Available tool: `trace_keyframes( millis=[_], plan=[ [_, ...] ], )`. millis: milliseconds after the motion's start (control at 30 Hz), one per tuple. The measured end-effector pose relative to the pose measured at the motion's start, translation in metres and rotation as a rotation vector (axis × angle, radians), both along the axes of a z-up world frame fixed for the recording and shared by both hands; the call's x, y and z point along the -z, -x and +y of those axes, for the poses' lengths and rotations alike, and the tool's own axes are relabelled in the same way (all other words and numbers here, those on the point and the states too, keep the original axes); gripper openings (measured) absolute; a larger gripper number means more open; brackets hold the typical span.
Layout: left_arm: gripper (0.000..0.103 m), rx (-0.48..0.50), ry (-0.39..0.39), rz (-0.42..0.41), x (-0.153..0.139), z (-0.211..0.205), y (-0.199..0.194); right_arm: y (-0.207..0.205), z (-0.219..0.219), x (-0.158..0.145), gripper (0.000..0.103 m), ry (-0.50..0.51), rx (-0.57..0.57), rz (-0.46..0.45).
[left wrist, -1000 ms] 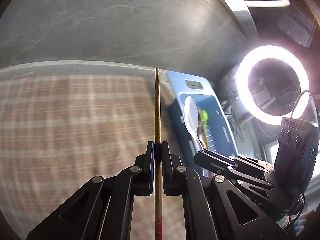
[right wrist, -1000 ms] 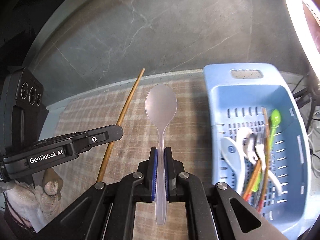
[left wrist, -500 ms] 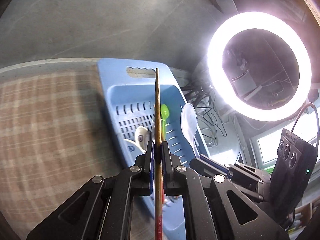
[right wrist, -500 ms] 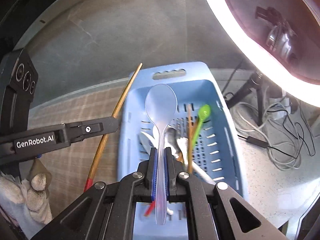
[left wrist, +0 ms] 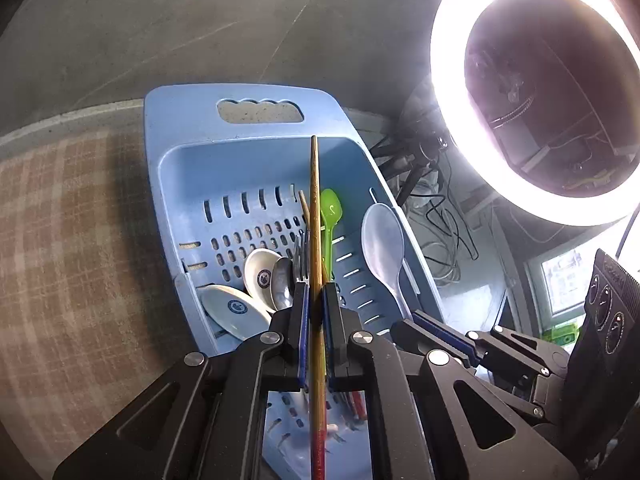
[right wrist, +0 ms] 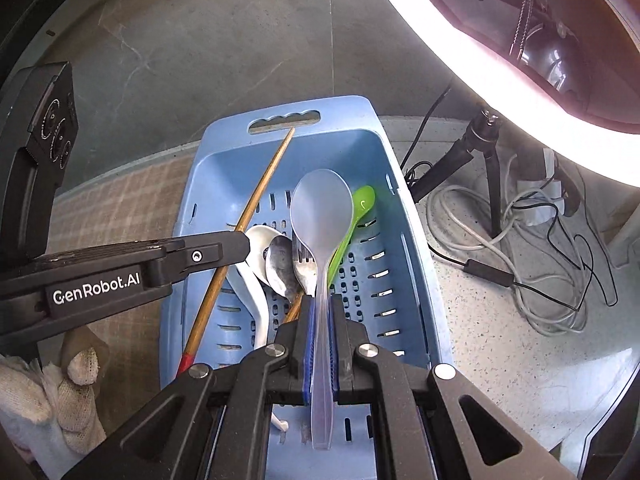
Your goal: Organize utensils
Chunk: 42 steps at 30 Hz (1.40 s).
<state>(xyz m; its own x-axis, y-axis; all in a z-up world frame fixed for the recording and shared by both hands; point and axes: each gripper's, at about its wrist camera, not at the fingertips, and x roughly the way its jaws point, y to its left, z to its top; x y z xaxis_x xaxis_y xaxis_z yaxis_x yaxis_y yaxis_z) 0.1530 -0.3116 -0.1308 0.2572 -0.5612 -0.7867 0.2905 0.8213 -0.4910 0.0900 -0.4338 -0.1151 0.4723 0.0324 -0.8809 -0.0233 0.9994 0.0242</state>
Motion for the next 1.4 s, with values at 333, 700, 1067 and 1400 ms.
trace_keyframes(
  millis=[333, 700, 1067, 1400],
  plan=[
    [0.017, 0.012, -0.070, -0.053, -0.005, 0.002, 0.004, 0.003, -0.002, -0.002, 0.025, 0.006, 0.019, -0.008],
    [0.017, 0.034, -0.104, -0.113, -0.024, 0.031, 0.027, 0.021, 0.011, -0.016, 0.032, -0.039, 0.037, -0.058],
    [0.024, 0.049, -0.123, -0.167, -0.041, 0.066, 0.051, 0.041, 0.034, -0.034, 0.041, -0.042, 0.072, -0.136],
    [0.038, 0.074, -0.148, -0.229, -0.058, 0.091, 0.080, 0.067, 0.064, -0.054, 0.062, -0.034, 0.084, -0.210]
  ],
)
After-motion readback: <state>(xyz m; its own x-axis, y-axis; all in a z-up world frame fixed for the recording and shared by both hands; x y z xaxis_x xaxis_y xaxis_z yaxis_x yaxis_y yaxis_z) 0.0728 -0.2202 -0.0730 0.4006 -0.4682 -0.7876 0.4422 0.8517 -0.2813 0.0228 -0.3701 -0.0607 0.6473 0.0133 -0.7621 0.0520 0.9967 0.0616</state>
